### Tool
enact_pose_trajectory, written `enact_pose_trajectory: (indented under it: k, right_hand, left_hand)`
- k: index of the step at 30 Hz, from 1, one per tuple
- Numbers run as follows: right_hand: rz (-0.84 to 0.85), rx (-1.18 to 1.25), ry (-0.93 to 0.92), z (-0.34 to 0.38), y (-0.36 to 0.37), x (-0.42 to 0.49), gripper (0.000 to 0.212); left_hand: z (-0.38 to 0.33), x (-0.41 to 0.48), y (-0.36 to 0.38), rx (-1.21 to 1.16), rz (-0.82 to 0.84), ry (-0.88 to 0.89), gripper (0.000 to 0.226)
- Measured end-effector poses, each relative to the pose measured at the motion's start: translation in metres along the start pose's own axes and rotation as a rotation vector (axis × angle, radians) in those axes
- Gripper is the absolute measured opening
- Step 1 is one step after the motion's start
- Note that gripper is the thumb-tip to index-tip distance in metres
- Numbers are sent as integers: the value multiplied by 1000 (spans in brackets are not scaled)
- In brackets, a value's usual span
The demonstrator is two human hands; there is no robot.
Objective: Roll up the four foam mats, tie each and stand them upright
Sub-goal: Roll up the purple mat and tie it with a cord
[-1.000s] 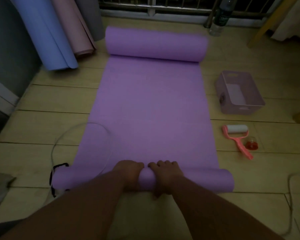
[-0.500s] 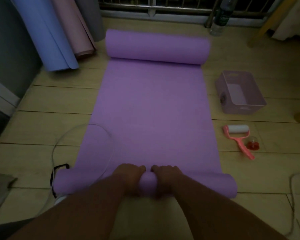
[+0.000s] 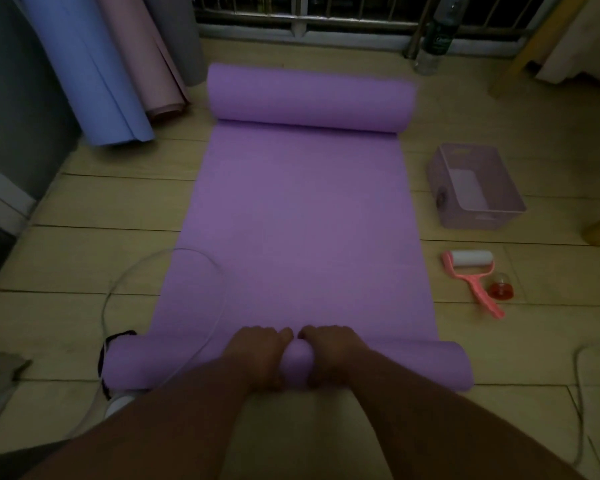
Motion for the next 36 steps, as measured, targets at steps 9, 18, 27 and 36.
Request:
enact_pose_trajectory:
  k: [9,18,27,36]
  right_hand:
    - [-118,-138,98,-2,13,-13,90]
    - [114,-61,54,-6,15,8,85]
    - [-64,-133,35,-8,20,-7,102]
    - [158,51,57,-9,13,6,71]
  left_hand:
    - [0,12,-12,-36,154,7,80]
    - [-1,1,-4,2,75,-17,77]
    - [1,22,-4,-65,251,-1,77]
    - [-3,5,-7,14,42,93,98]
Point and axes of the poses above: each hand's wrist, its own x-axis towards the middle knuckle, its own y-axis out of the palm, z = x × y, the point moved 9 cm from there along x, towards the middle knuckle, and after that the axes turned 6 degrees about -x, right-handed, at the moved point
